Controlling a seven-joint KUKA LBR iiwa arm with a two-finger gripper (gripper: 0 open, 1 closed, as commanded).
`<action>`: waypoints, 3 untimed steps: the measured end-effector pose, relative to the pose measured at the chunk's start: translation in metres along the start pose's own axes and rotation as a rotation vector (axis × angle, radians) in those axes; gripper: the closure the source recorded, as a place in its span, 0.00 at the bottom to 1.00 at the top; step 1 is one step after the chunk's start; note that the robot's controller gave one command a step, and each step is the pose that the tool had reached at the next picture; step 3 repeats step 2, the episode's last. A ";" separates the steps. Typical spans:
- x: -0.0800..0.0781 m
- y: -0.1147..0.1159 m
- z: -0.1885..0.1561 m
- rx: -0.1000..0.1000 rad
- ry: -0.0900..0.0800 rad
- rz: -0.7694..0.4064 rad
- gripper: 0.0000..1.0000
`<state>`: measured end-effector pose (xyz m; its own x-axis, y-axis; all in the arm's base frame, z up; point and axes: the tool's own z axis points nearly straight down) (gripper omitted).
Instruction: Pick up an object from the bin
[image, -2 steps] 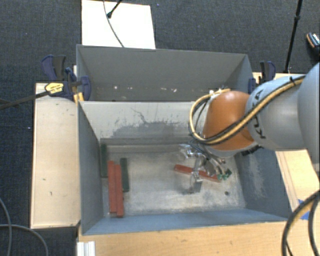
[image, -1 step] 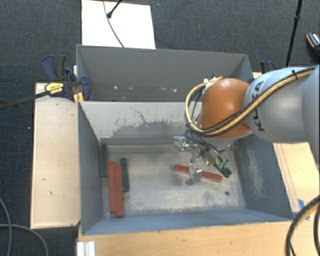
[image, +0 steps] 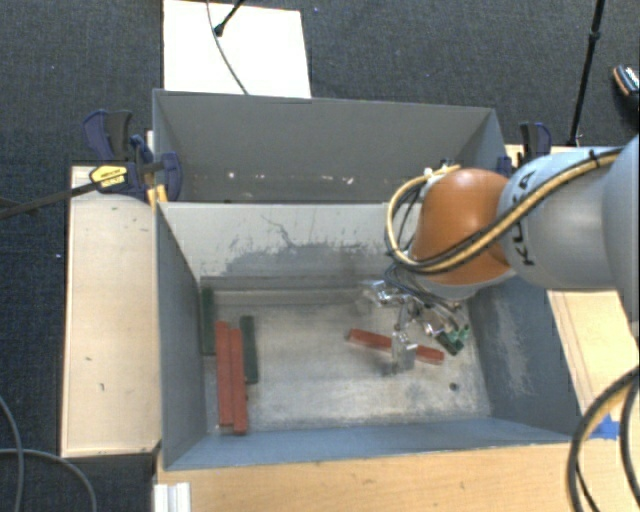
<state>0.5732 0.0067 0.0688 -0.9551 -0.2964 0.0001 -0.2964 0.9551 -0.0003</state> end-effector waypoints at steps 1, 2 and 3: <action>-0.001 0.002 -0.002 -0.001 -0.002 0.000 1.00; -0.018 0.033 -0.134 0.001 -0.012 0.028 1.00; -0.018 0.033 -0.134 0.001 -0.012 0.028 1.00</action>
Offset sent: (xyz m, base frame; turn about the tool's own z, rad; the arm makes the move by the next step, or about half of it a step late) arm 0.0000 0.0000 0.0000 0.0000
